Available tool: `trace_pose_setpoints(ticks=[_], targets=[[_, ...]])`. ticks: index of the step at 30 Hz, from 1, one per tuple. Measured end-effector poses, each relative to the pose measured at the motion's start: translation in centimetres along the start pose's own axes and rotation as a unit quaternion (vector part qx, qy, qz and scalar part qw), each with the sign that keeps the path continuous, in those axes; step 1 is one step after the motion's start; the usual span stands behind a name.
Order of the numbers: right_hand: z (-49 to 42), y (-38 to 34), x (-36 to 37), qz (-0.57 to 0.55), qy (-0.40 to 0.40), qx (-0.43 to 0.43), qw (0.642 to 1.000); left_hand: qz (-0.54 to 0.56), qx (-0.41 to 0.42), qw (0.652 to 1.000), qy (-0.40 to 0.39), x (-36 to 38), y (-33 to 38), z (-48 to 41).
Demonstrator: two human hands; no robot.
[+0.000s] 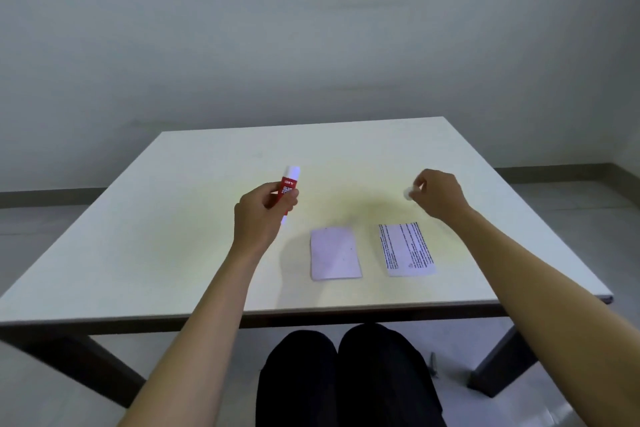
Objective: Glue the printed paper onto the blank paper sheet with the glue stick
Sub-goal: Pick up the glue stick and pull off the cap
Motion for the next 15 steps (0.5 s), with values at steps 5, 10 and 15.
trace_pose_setpoints(ticks=[5, 10, 15], targets=[[-0.1, 0.6, 1.4, 0.148, -0.008, -0.097, 0.984, 0.100, -0.086, 0.991, 0.031, 0.8, -0.6, 0.3], [0.3, 1.1, 1.8, 0.225, -0.002, -0.129, 0.966, 0.160, -0.129, 0.977, 0.059, 2.0, -0.3, 0.9], [3.0, -2.7, 0.1, 0.010, 0.000, -0.077, 0.997, 0.209, -0.164, 0.960, 0.084, 3.3, 0.3, 1.6]])
Point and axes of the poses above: each hand's wrist, its own z-axis away from the middle knuckle, its own x-axis out of the palm, y = z × x, the point moved 6 cm from there along -z, towards the middle knuckle, and after that the axes turned 14 degrees about y, right-handed, at the moved point
